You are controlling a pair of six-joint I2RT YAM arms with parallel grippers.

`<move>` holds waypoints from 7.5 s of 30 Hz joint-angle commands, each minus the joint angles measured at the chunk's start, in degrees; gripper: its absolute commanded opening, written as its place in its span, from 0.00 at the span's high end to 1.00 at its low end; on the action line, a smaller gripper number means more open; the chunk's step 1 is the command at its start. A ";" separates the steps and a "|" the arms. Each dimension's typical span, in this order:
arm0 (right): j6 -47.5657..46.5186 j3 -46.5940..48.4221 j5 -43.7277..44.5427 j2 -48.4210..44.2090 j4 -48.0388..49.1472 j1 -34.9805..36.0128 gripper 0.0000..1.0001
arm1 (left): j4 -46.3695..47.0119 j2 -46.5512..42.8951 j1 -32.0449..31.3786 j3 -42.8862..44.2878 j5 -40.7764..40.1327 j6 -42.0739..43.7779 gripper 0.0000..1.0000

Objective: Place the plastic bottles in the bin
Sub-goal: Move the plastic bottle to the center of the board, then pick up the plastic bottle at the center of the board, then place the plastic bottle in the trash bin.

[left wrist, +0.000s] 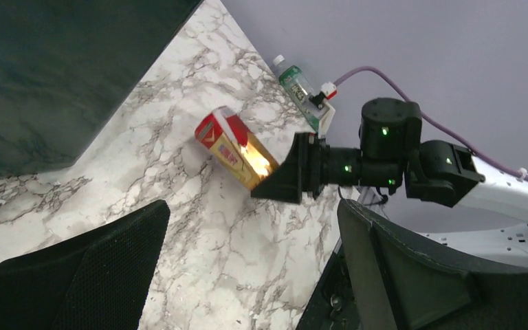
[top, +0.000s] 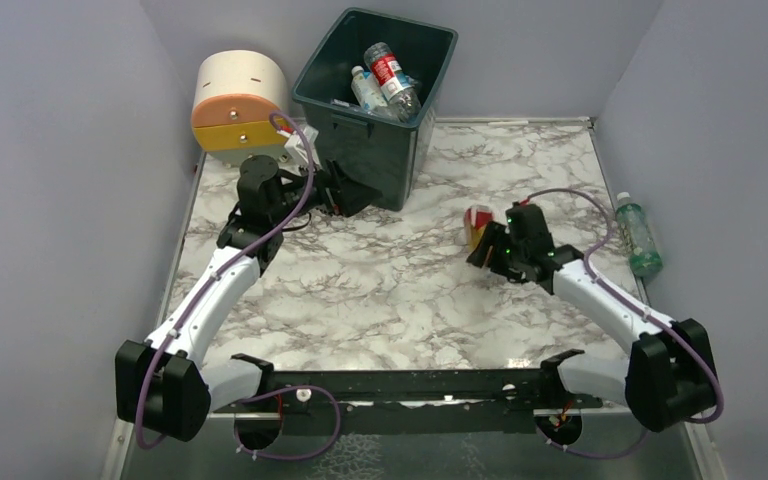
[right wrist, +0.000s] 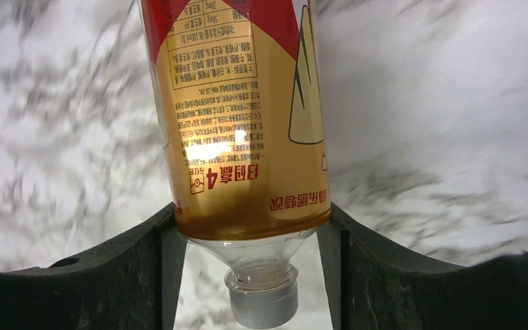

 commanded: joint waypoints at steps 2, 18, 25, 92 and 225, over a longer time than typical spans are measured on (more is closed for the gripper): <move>7.05 -4.39 -4.13 -5.07 -3.34 10.67 0.47 | 1.93 -0.32 -0.90 -1.79 -1.63 -0.27 0.01; 7.36 -9.29 -6.71 -4.99 -7.25 21.15 0.24 | 2.26 2.39 -3.98 -1.87 -3.05 -0.29 0.01; 2.60 -1.12 -2.72 -7.26 -15.12 21.16 0.04 | -0.62 4.22 -4.98 1.46 -2.02 0.27 0.01; -6.36 8.72 0.24 -0.88 -14.22 21.58 0.00 | 8.01 6.45 -7.71 0.64 -1.21 -7.32 0.01; 3.69 10.70 -19.91 -26.02 -11.74 25.25 0.01 | 14.54 54.56 9.78 73.34 -6.78 -6.03 0.39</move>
